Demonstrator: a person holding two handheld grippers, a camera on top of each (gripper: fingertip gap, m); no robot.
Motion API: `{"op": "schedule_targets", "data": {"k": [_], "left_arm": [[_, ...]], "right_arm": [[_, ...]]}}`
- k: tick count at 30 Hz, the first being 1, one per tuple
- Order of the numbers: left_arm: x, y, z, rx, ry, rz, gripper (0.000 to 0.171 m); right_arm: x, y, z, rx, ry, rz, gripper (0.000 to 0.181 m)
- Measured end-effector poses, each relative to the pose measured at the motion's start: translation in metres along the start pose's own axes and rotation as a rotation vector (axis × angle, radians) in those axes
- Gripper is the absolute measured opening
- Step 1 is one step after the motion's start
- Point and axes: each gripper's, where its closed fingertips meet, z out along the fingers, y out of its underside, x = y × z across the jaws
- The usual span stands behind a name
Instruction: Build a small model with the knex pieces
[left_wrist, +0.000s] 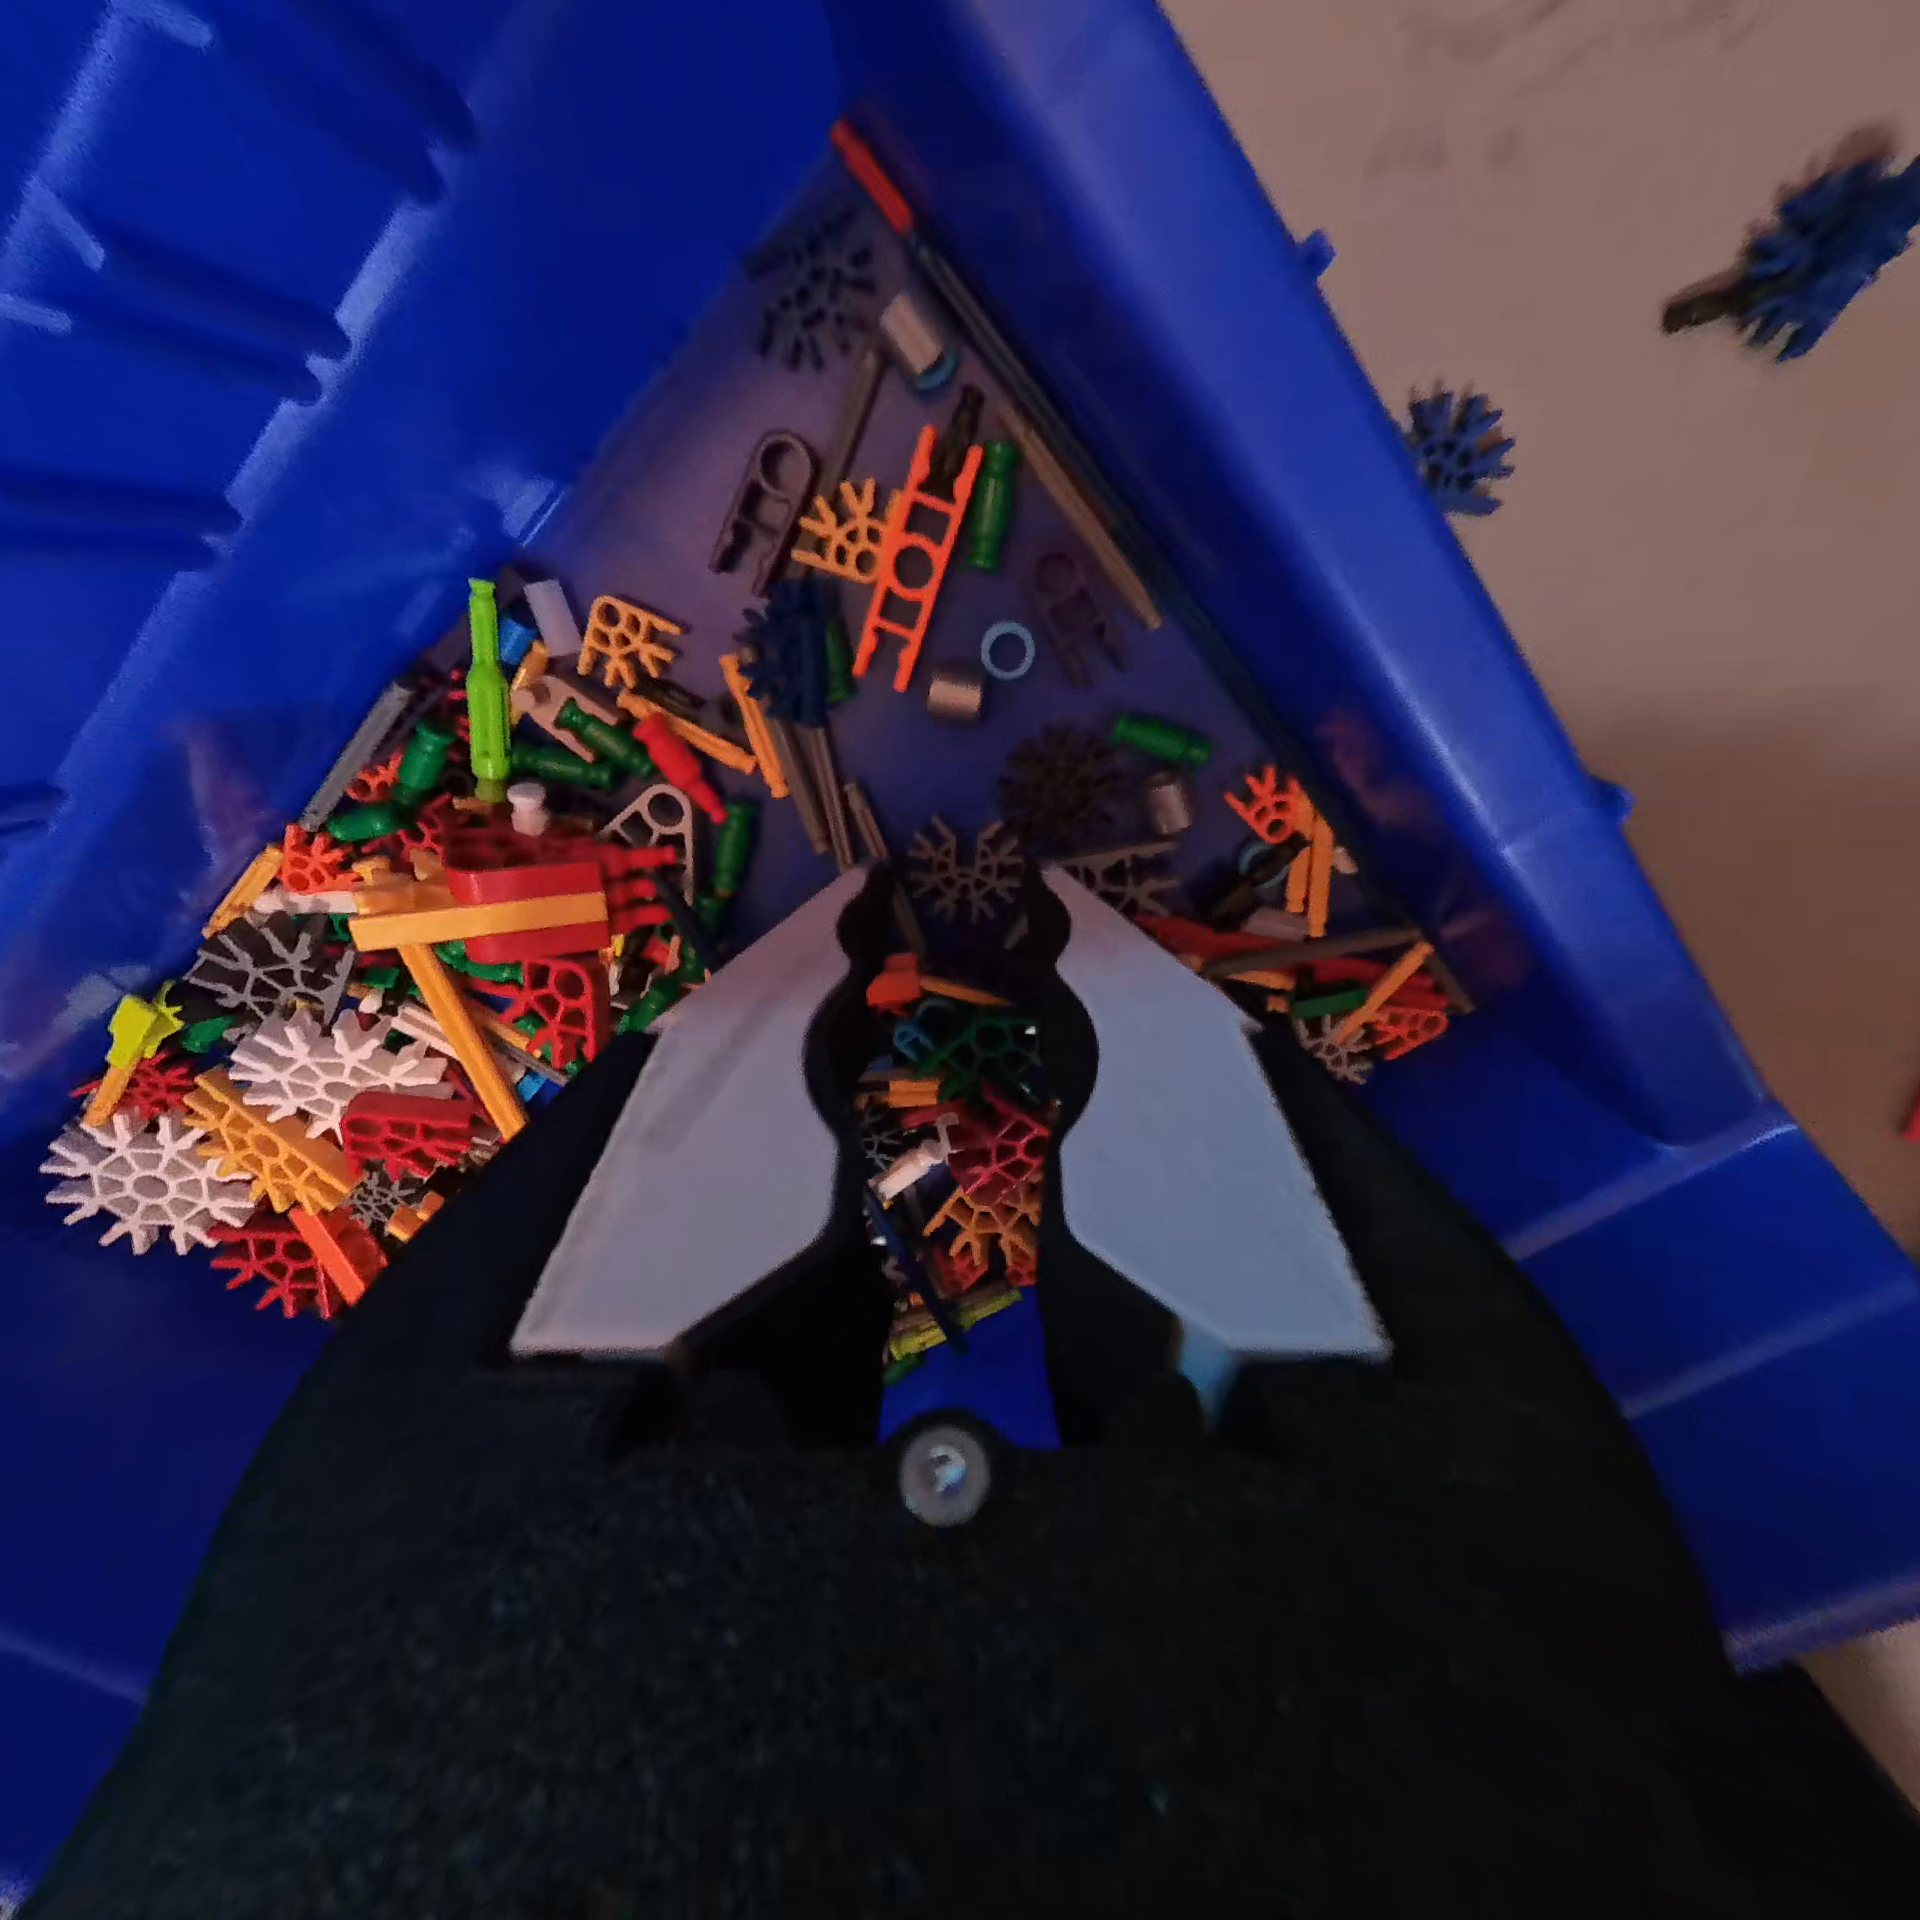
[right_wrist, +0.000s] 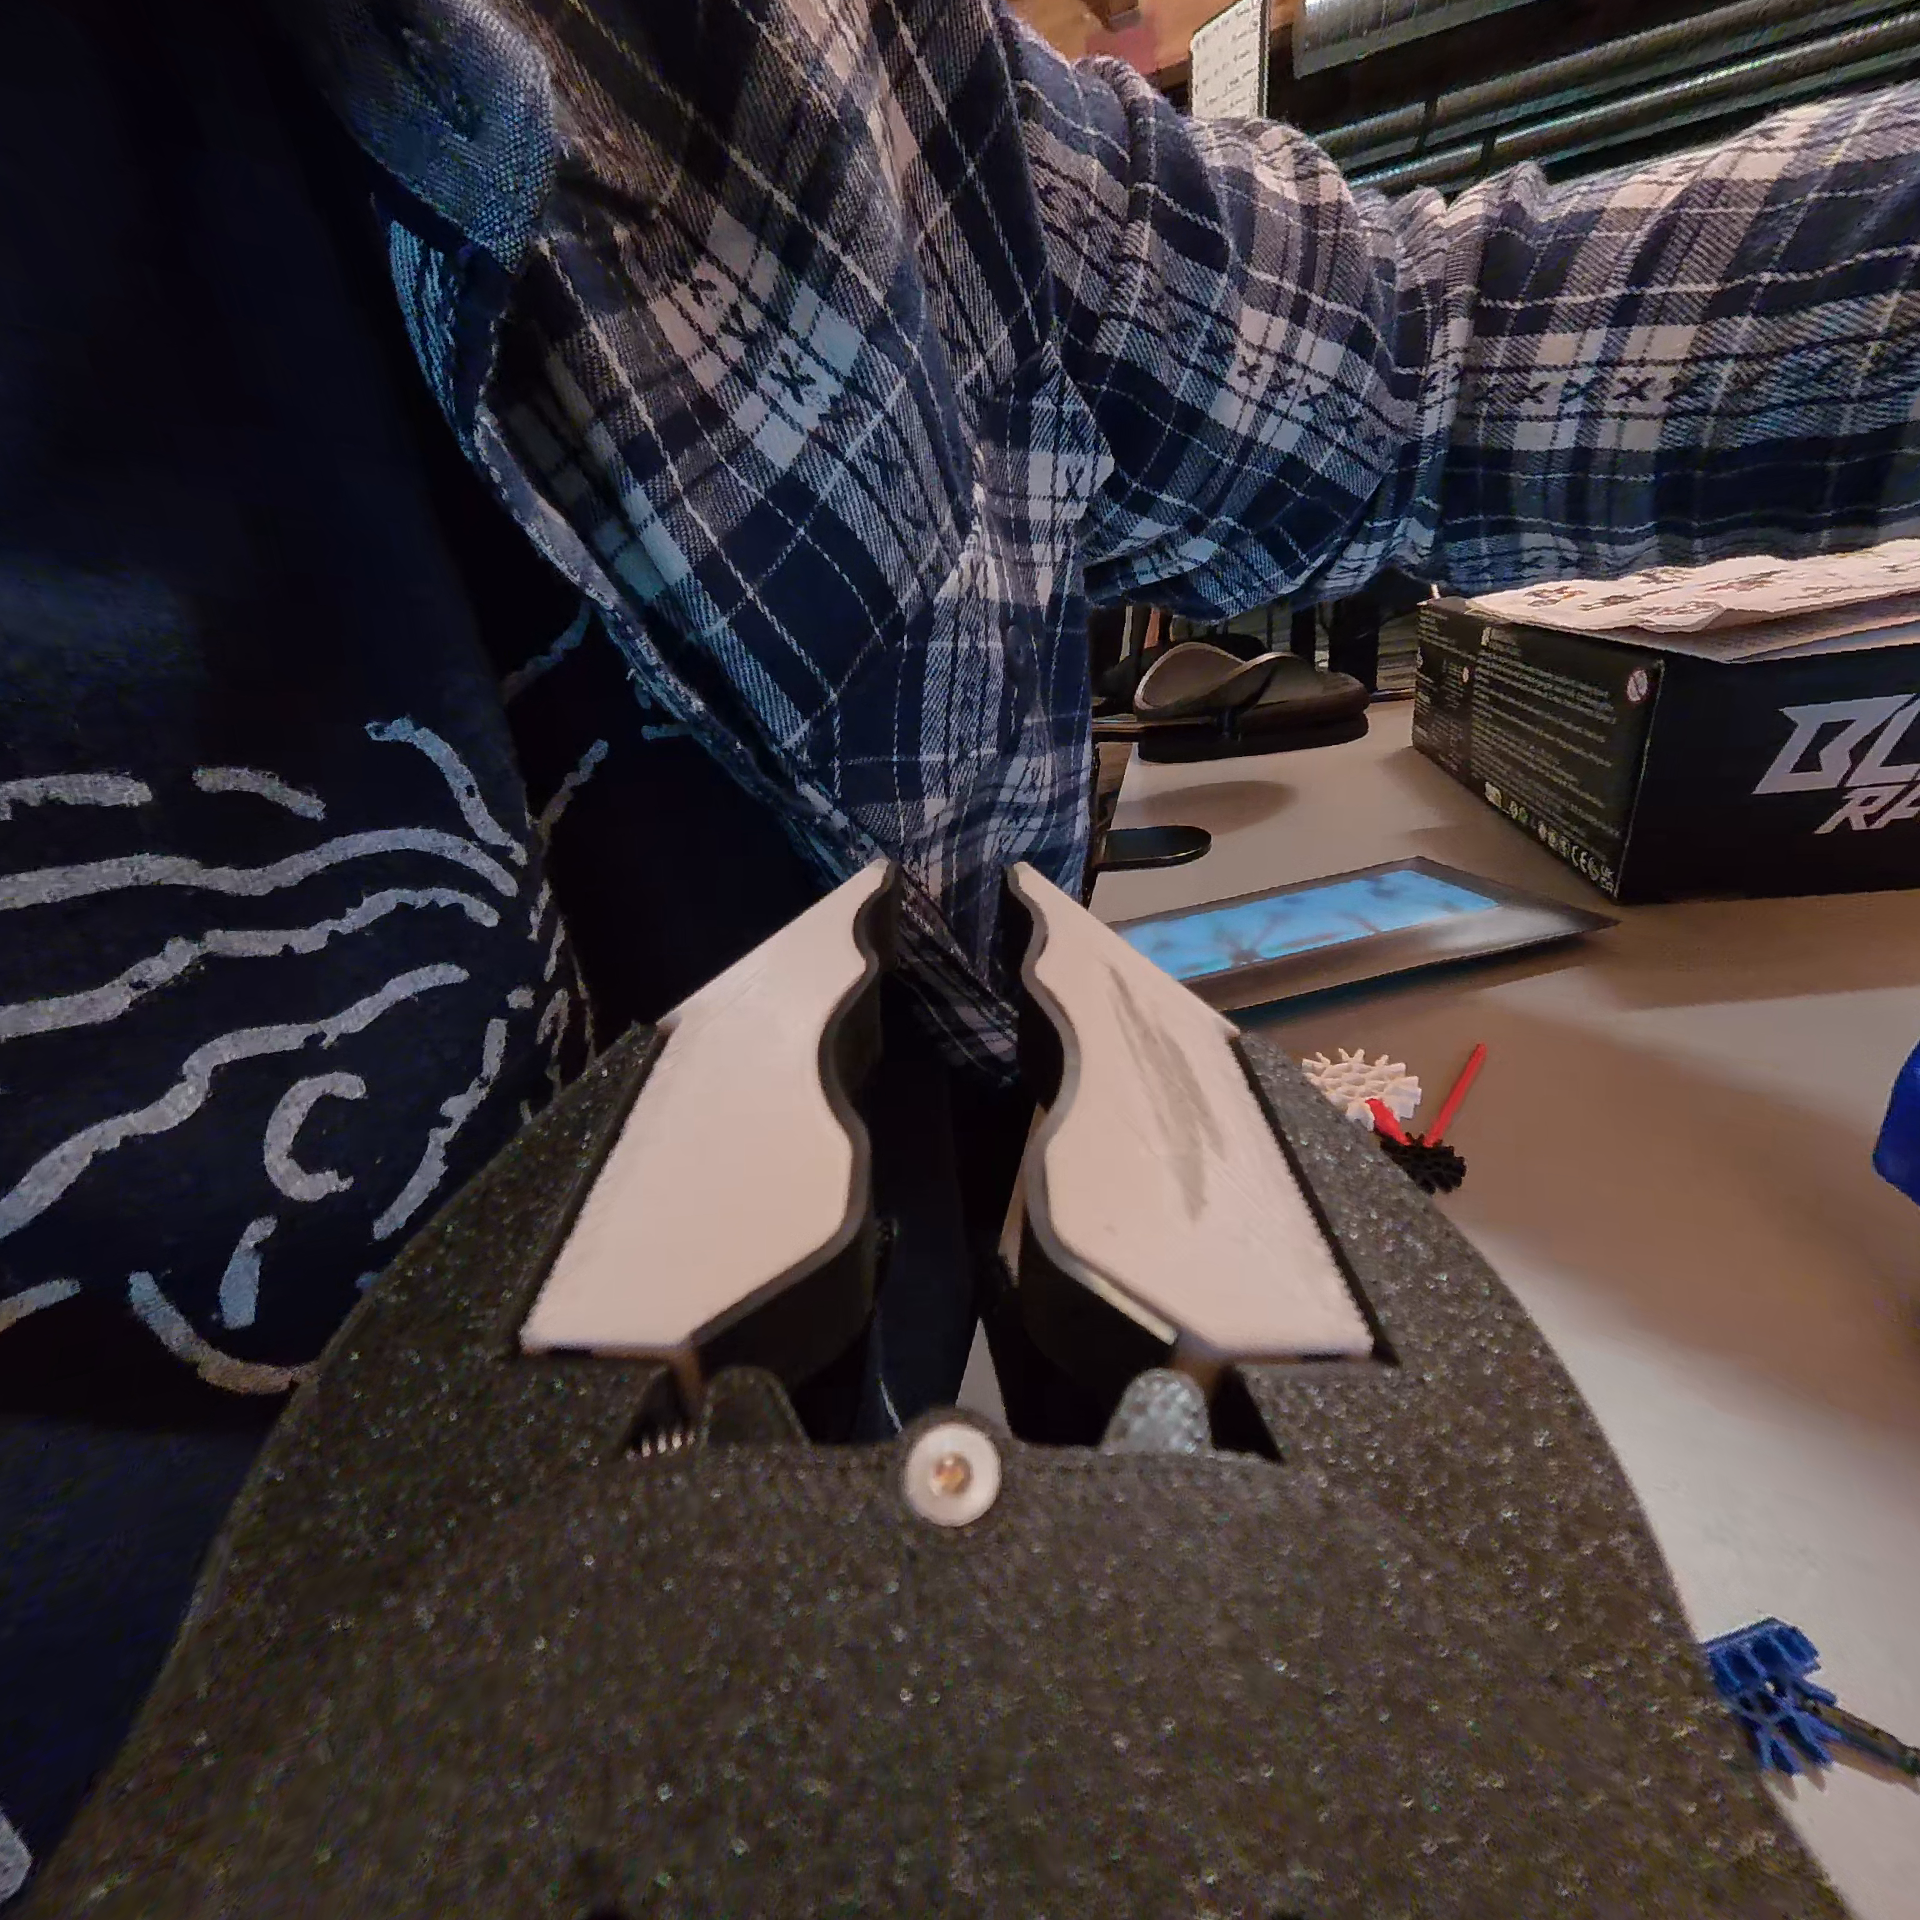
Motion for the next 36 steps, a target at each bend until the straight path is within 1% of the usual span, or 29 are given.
{"op": "schedule_targets", "data": {"k": [4, 6, 9, 11, 14, 15, 17, 20, 22, 24, 29, 36], "left_arm": [[0.004, -0.008, 0.004, 0.038, 0.016, 0.0, 0.027], [-0.001, -0.008, 0.004, 0.037, 0.007, -0.017, 0.035], [-0.009, 0.0, 0.003, 0.028, -0.026, -0.037, 0.022], [-0.011, 0.006, 0.001, -0.001, -0.056, -0.031, 0.023], [-0.007, -0.004, -0.011, 0.084, -0.029, -0.069, 0.026], [-0.009, -0.001, -0.013, 0.076, -0.038, -0.07, 0.027], [-0.008, 0.007, -0.01, 0.041, -0.028, -0.068, 0.029], [-0.003, 0.007, 0.0, 0.025, 0.002, -0.062, 0.028], [-0.009, 0.007, 0.003, 0.012, -0.03, -0.052, 0.022], [-0.01, 0.007, 0.003, 0.001, -0.024, -0.058, 0.022], [-0.011, 0.008, 0.005, -0.009, -0.021, -0.057, 0.024], [-0.01, 0.005, 0.005, 0.03, -0.019, -0.075, 0.021]], "right_arm": [[0.0, 0.001, 0.0, -0.004, -0.002, -0.004, 0.018], [0.0, 0.001, 0.0, -0.005, -0.002, -0.005, 0.018], [0.0, 0.001, 0.0, -0.005, -0.001, -0.007, 0.018], [0.0, 0.001, 0.0, -0.005, -0.002, -0.007, 0.018], [0.0, 0.001, 0.001, -0.008, -0.004, -0.009, 0.018], [-0.001, 0.001, 0.001, -0.009, -0.004, -0.01, 0.018], [0.0, 0.001, 0.001, -0.009, -0.004, -0.009, 0.018], [0.0, 0.001, 0.001, -0.008, -0.003, -0.009, 0.018], [0.0, 0.001, 0.001, -0.008, -0.003, -0.009, 0.018], [0.0, 0.001, 0.001, -0.008, -0.003, -0.009, 0.018], [-0.001, 0.002, 0.001, -0.011, -0.005, -0.012, 0.018], [-0.001, 0.002, 0.001, -0.014, -0.005, -0.017, 0.018]]}}
